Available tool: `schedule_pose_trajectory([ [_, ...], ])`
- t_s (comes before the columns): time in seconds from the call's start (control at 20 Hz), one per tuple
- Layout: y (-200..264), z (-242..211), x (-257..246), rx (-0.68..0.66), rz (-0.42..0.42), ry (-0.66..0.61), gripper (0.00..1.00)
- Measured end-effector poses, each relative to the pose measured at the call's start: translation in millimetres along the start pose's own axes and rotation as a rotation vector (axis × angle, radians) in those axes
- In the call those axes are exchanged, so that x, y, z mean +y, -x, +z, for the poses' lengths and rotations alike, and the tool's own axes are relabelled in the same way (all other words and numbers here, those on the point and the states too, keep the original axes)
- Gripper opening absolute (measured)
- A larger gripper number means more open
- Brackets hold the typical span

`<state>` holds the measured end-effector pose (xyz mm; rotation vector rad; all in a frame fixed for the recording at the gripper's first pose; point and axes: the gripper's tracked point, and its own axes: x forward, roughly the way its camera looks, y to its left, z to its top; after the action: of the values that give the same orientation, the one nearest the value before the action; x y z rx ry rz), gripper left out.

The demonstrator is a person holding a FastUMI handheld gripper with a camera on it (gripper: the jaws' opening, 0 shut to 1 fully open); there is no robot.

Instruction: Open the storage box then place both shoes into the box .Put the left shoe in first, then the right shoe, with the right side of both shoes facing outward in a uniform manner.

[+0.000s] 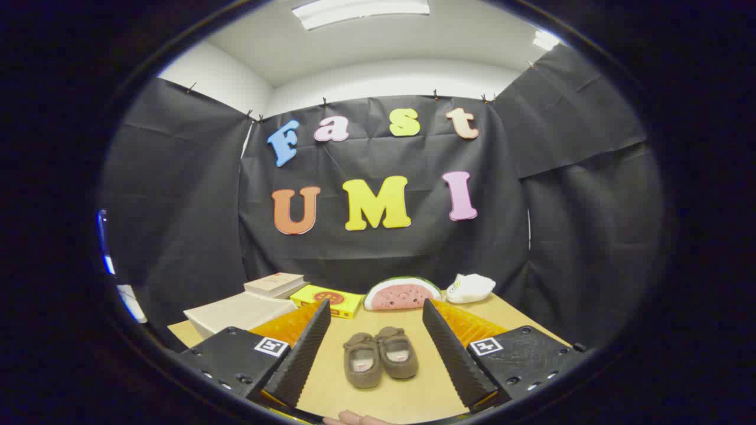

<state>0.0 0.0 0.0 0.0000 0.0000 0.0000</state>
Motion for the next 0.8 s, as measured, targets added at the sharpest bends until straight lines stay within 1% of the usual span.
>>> schedule_pose_trajectory([
  [0.3,11.2,-15.2,7.8,0.035,-0.006,-0.005,0.95],
  [0.7,8.8,-33.5,-28.0,0.054,-0.085,-0.038,0.95],
  [0.8,5.2,-38.7,-32.3,0.065,-0.093,-0.042,0.95],
])
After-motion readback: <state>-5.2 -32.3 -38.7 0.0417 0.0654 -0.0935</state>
